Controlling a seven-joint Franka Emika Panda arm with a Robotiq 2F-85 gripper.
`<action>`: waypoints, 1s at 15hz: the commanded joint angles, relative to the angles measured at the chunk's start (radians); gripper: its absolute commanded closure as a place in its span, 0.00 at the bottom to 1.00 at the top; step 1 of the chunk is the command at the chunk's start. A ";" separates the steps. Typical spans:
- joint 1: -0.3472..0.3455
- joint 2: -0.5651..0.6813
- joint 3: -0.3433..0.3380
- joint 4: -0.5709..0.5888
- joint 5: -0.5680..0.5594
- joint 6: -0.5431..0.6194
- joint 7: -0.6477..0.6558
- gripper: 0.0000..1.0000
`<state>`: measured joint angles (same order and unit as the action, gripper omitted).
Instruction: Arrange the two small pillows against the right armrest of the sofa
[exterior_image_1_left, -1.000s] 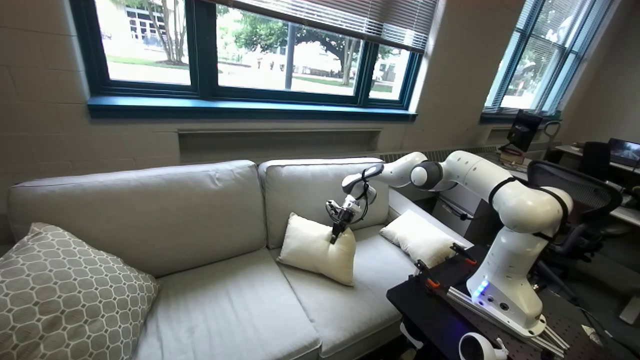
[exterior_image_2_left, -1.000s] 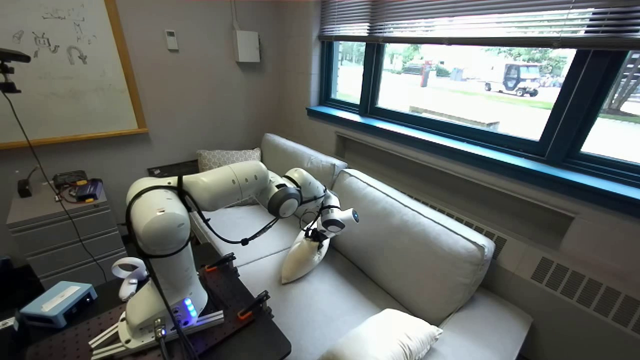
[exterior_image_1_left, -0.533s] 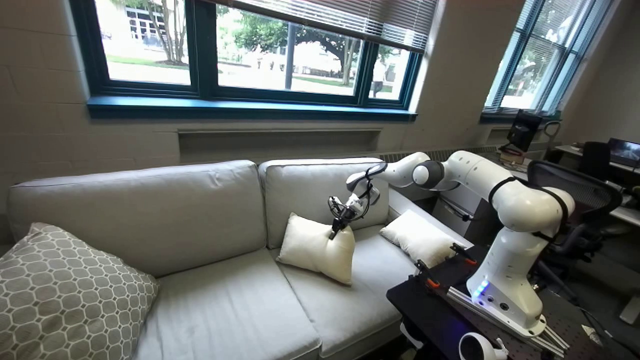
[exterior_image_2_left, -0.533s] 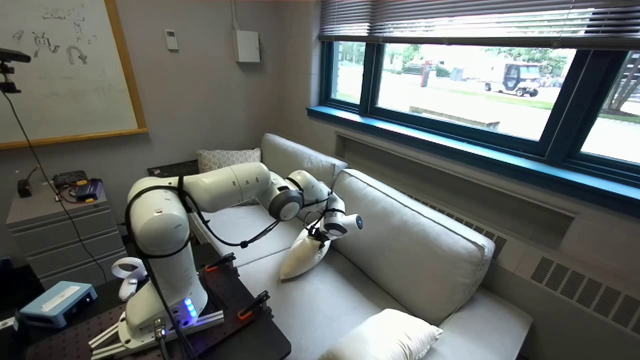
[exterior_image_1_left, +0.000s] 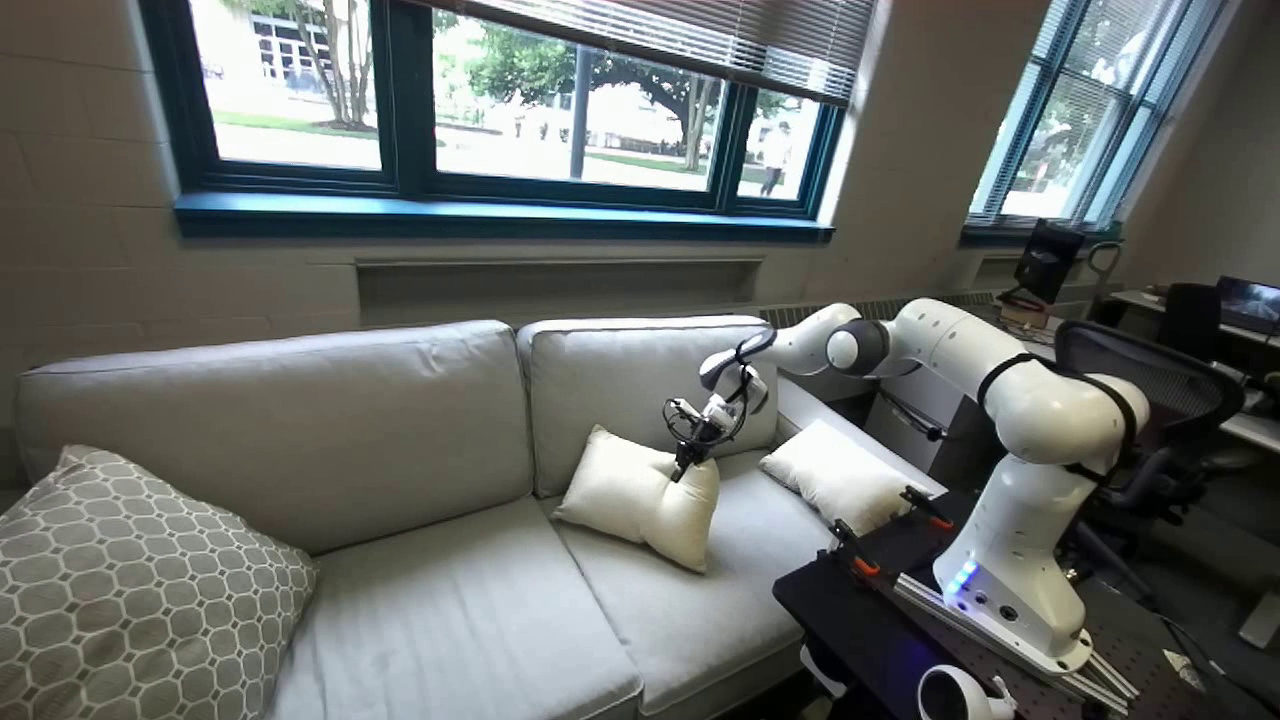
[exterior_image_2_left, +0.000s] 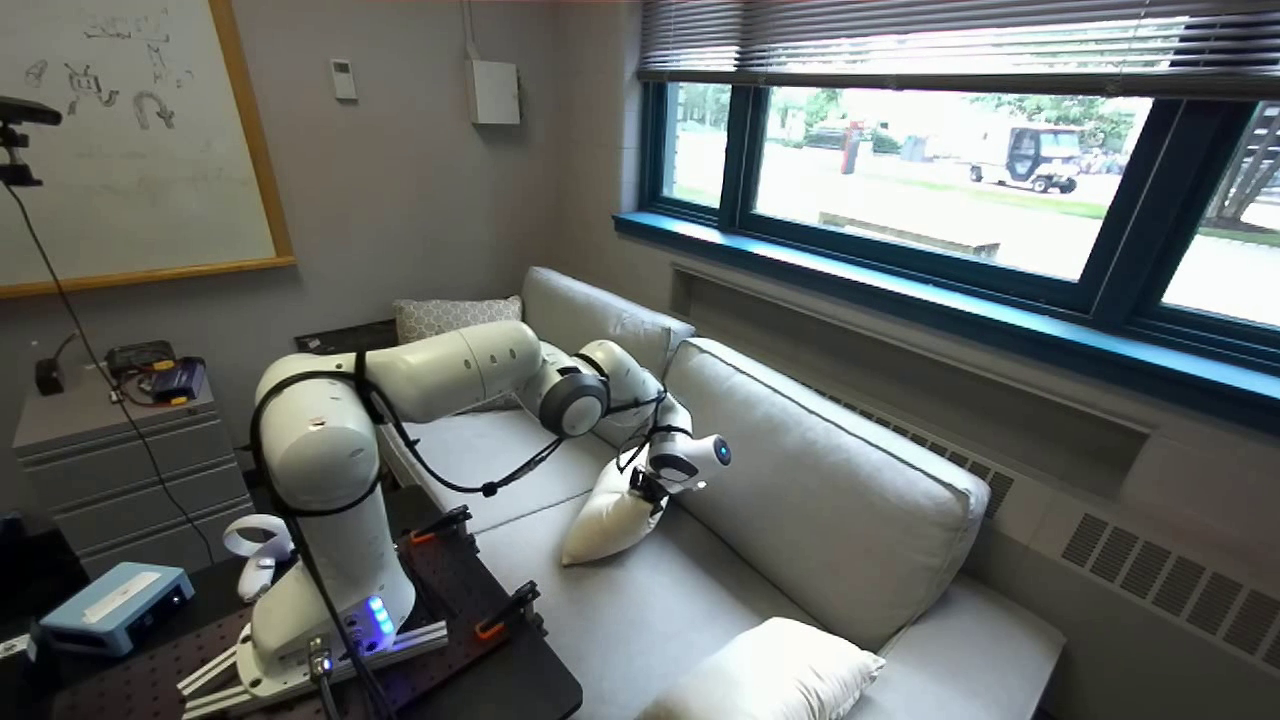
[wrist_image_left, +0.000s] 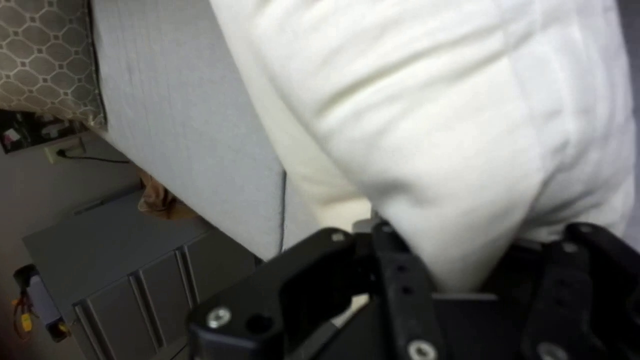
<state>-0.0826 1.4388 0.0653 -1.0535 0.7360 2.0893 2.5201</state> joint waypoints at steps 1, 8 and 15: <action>0.013 -0.171 -0.022 -0.239 0.060 0.199 -0.011 0.93; -0.045 -0.396 0.142 -0.560 0.414 0.723 -0.375 0.94; -0.365 -0.478 0.562 -0.713 0.873 1.155 -0.906 0.93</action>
<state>-0.3041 1.0183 0.4998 -1.7007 1.4451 3.1703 1.8108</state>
